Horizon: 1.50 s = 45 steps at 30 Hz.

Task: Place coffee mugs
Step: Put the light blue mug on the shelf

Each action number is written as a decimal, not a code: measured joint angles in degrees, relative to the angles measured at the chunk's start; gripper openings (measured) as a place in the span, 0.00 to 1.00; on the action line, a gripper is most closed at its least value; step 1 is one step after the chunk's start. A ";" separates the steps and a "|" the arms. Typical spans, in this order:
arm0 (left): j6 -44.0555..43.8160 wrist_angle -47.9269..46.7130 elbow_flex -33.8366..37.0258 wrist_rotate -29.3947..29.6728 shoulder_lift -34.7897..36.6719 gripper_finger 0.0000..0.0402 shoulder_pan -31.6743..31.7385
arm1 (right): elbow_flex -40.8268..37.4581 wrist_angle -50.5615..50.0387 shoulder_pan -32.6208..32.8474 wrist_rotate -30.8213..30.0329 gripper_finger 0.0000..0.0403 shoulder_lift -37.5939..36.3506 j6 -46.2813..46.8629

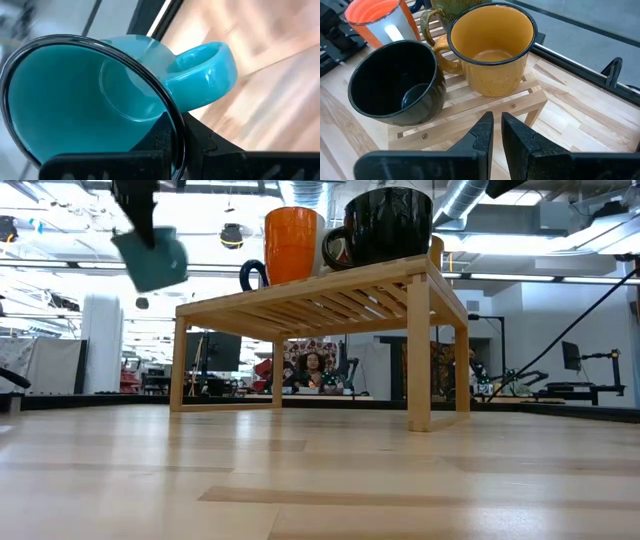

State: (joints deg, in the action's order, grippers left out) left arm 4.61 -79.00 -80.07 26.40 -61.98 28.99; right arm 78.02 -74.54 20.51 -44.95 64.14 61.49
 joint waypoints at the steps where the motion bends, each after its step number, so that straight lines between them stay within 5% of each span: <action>1: -0.70 -0.17 -1.82 -1.46 0.00 0.01 -1.08 | 0.00 0.00 0.00 0.00 0.16 -0.01 0.00; 7: -7.41 -2.50 -7.00 -5.53 -5.19 0.01 -11.16 | 0.00 0.00 0.00 0.00 0.16 -0.02 0.00; 16: -5.46 -5.57 -13.23 -1.11 -19.63 0.01 -21.42 | 0.00 0.00 0.00 0.00 0.16 -0.01 0.00; 27: 1.47 -9.10 -20.07 -2.02 -29.23 0.01 -21.72 | 0.00 0.00 0.02 0.07 0.16 0.00 -0.02; 45: 5.93 -5.57 -20.11 -4.40 -29.51 0.11 -19.75 | 0.00 0.04 0.02 0.13 0.16 0.00 -0.39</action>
State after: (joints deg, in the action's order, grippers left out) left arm 10.54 -84.57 -100.18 22.00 -91.48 9.24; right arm 78.02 -74.50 20.53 -44.82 64.14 61.10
